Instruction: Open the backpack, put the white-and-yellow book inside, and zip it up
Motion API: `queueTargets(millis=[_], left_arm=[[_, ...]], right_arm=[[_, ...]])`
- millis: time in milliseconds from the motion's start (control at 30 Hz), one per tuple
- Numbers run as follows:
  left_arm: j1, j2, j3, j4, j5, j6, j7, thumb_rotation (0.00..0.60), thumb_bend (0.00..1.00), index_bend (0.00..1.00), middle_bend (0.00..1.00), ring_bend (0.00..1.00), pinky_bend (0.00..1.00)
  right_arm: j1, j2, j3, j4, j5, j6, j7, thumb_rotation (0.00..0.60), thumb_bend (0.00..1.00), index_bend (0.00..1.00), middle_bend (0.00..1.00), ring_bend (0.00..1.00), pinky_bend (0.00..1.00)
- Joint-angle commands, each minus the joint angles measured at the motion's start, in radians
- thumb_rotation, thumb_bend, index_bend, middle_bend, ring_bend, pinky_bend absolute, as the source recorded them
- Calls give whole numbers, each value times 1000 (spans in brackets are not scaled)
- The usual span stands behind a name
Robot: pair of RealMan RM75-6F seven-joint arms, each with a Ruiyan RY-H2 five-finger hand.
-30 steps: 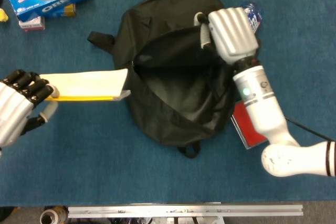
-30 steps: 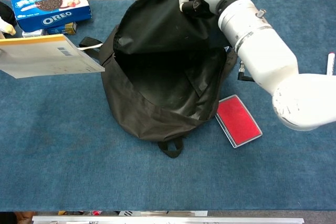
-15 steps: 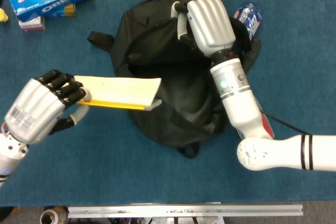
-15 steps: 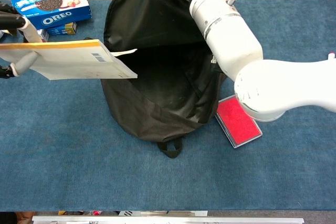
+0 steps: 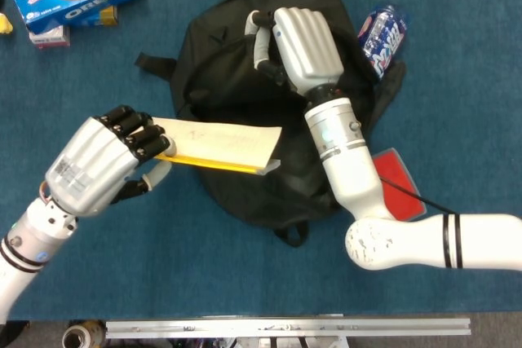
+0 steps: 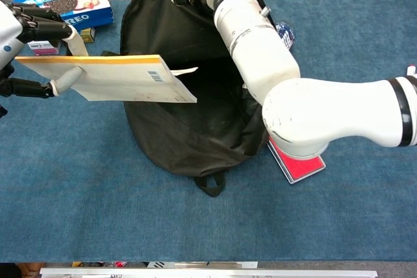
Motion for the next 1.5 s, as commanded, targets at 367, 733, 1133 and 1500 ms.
queueTargets(millis=[367,733,1133,1500], left_arm=[[-60,-99,-8,4,-40,-111,57,600,394,729,596,470,493],[-100,-162,-10,35,-41,-123,37,600,394,722,596,470,491],[-150,-220,-39,36,-45,-121,15,600,394,723,596,468,485],[-198,-284,-53,87,-75,-145,-25,600,393,725,597,466,480]], right_arm=[[32,-66,37,56,-15,20,92,600,842,829,728,634,817],[50,-95,75,94,0,23,139,600,841,829,728,634,817],[60,-106,91,104,17,19,159,600,842,829,728,634,817],[65,-107,95,114,24,17,167,600,841,829,728,634,817]])
